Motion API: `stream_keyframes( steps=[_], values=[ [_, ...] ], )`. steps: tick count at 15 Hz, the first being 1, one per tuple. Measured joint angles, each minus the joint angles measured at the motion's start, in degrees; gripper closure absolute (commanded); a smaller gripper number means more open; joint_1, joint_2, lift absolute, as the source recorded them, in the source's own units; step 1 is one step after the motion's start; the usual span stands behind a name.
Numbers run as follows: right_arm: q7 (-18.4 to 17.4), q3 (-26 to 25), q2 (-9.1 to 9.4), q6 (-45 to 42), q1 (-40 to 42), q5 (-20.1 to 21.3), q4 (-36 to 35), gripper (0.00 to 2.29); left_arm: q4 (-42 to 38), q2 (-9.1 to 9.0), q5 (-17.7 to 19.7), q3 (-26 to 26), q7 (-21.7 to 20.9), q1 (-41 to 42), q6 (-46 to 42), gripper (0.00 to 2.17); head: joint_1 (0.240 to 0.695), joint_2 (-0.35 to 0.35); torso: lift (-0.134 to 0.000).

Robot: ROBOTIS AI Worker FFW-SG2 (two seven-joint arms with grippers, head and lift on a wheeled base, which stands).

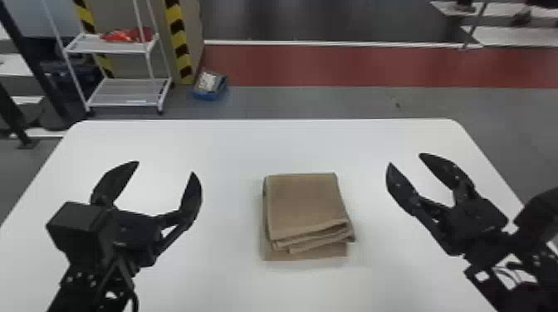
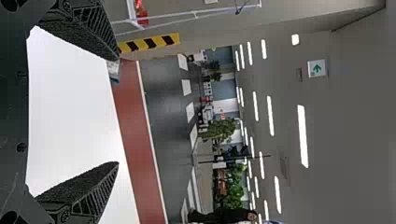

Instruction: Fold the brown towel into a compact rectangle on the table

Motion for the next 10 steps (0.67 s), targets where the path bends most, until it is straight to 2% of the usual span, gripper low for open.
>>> stream_keyframes(
  steps=[3, 6, 10],
  values=[
    [-4.0, 0.7, 0.64, -7.3, 4.4, -2.2, 0.8, 0.06, 2.2, -0.62, 0.3, 1.4, 0.7, 0.7, -0.5, 0.10, 0.695, -0.016, -0.123],
    [-7.7, 1.5, 0.68, -11.2, 8.3, -2.5, 0.9, 0.09, 4.0, -0.81, 1.7, 3.5, 1.9, 0.9, -3.2, 0.10, 0.695, 0.003, -0.123],
    [-9.4, 3.1, 0.66, -12.3, 13.1, -2.2, -0.4, 0.19, 3.2, 0.68, 4.7, 4.9, 2.1, 5.0, -9.6, 0.10, 0.695, 0.032, -0.123]
  ],
)
